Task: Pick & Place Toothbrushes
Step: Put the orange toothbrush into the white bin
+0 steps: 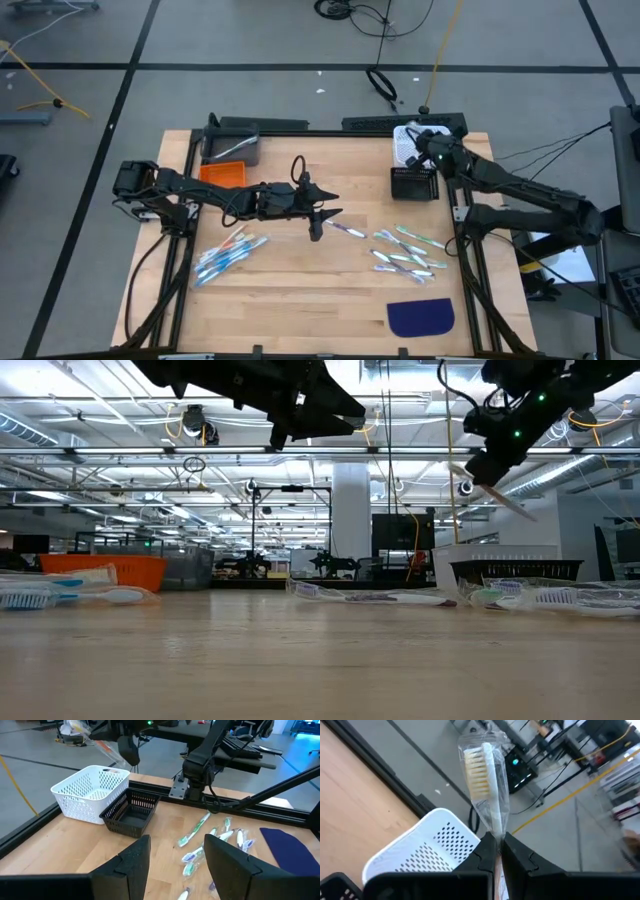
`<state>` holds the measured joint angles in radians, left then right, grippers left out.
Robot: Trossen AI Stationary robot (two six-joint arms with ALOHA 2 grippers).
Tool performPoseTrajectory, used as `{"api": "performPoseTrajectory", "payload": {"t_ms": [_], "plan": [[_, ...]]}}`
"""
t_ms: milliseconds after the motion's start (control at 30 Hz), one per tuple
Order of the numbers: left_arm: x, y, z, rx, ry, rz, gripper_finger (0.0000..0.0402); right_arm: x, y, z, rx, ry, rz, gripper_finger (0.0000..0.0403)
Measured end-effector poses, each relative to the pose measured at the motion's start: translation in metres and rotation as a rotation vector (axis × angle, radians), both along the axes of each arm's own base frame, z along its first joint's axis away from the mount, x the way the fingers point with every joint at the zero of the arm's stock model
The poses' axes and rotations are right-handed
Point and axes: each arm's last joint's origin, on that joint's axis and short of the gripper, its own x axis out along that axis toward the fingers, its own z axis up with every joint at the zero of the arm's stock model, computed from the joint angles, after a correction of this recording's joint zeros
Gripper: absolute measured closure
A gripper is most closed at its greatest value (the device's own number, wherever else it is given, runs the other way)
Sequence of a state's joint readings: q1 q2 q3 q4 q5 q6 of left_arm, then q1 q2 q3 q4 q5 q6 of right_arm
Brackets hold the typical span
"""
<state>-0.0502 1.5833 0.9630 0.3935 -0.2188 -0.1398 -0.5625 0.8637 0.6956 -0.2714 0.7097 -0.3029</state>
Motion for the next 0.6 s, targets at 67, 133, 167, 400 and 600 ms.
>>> {"api": "performPoseTrajectory", "payload": {"t_ms": [67, 133, 167, 400, 600], "plan": [[0.0, 0.0, 0.0, 0.0, 0.0, 0.0, 0.0213, -0.003, -0.007, -0.001, 0.02, -0.009, -0.01, 0.0398], [0.0, 0.0, 0.0, 0.0, 0.0, 0.0, 0.0213, -0.007, -0.015, -0.004, 0.034, 0.009, -0.035, 0.0398], [0.0, 0.0, 0.0, 0.0, 0.0, 0.0, 0.0213, -0.008, -0.019, -0.005, 0.044, 0.019, -0.04, 0.0398], [0.0, 0.0, 0.0, 0.0, 0.001, 0.0, 0.0213, -0.012, -0.041, -0.019, 0.125, 0.043, -0.055, 0.0398], [0.0, 0.0, 0.0, 0.001, 0.003, 0.0, 0.0213, -0.012, -0.055, -0.03, 0.181, 0.071, -0.046, 0.0398]]}}
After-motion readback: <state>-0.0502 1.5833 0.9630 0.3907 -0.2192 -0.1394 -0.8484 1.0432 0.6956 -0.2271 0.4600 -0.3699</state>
